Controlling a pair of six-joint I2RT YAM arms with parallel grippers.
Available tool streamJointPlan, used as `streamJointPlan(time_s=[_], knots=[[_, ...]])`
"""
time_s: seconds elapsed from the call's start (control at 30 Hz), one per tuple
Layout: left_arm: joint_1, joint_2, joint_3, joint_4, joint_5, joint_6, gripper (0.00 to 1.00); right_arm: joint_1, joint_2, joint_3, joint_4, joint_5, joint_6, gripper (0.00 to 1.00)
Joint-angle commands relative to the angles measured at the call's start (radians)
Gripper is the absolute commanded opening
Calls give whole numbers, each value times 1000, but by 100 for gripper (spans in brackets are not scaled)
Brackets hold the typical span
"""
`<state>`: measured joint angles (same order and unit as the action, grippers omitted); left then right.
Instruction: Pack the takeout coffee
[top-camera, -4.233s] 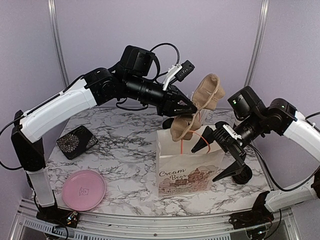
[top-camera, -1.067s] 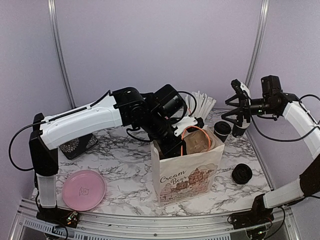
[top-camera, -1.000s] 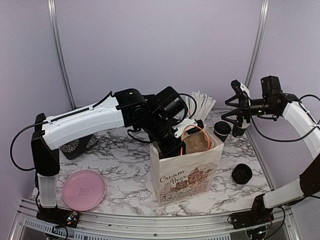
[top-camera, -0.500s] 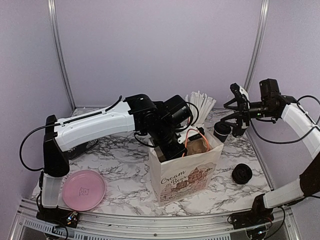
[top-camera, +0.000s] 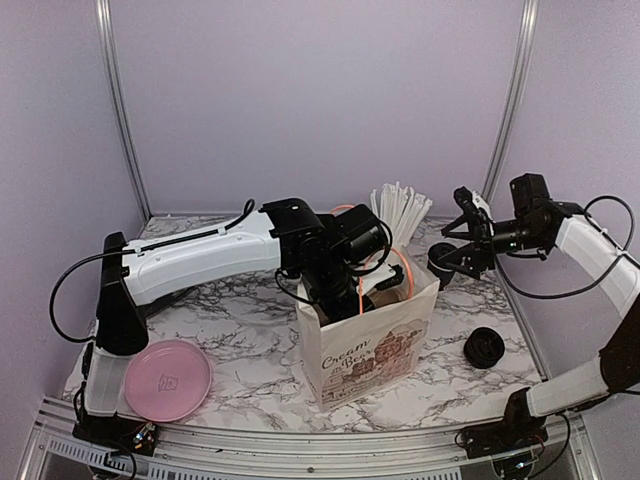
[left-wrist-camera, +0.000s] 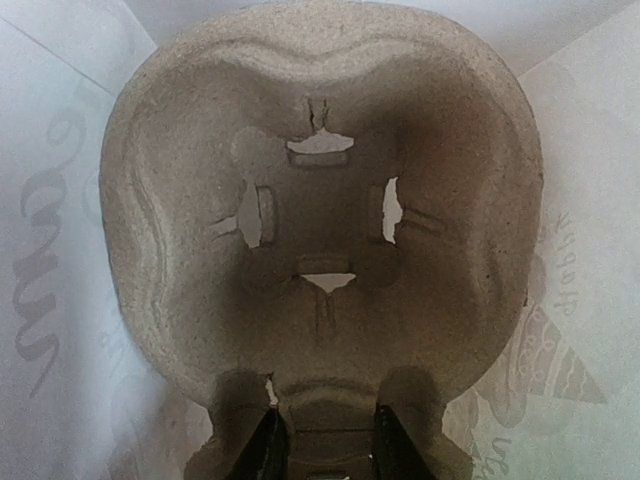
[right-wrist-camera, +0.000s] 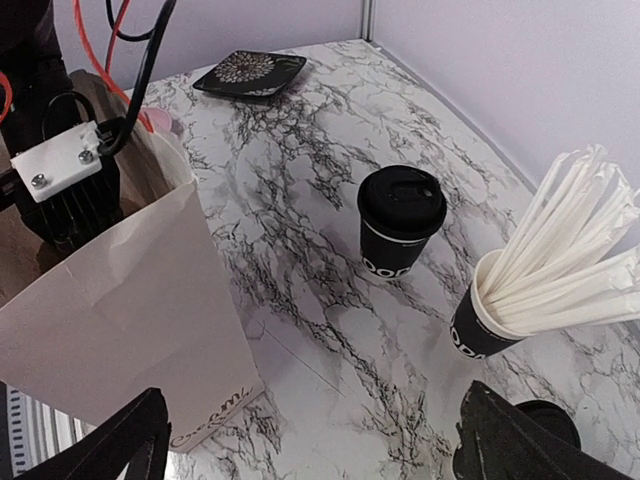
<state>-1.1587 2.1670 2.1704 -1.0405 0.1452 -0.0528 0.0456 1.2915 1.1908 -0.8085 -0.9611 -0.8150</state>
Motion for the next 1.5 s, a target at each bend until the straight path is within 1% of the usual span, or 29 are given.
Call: streamJointPlan(time_s=[0.0, 0.1, 0.2, 0.4, 0.53, 0.77, 0.87, 0.97, 1.03, 1.07, 1.23, 1.27, 1.47], knots=[[-5, 19, -3, -46, 6, -39, 24, 65, -30, -42, -97, 5, -122, 98], [-5, 20, 6, -48, 12, -65, 24, 119, -70, -77, -161, 21, -214, 98], [-7, 23, -4, -59, 13, -81, 24, 161, -104, -93, -201, 29, -261, 99], [-13, 43, -29, -77, -4, -99, 24, 199, -119, -92, -308, -32, -371, 98], [-15, 75, -22, -79, -9, -98, 24, 222, -125, -97, -326, -45, -389, 98], [-17, 127, -7, -82, -28, -97, 24, 224, -130, -110, -328, -54, -398, 98], [-16, 134, 15, -83, -27, -97, 28, 223, -130, -111, -328, -60, -398, 98], [-15, 115, 35, -80, -34, -96, 35, 223, -127, -108, -331, -67, -397, 98], [-16, 96, 45, -81, -45, -97, 40, 223, -123, -104, -334, -72, -398, 98], [-16, 83, 47, -80, -52, -96, 45, 223, -121, -101, -336, -76, -398, 98], [-17, 28, 73, -79, -82, -85, 55, 223, -105, -74, -357, -97, -401, 98], [-16, 20, 82, -79, -84, -83, 59, 223, -101, -69, -360, -101, -400, 98], [-16, -53, 176, -62, -65, -57, 59, 223, -83, -37, -361, -117, -378, 99]])
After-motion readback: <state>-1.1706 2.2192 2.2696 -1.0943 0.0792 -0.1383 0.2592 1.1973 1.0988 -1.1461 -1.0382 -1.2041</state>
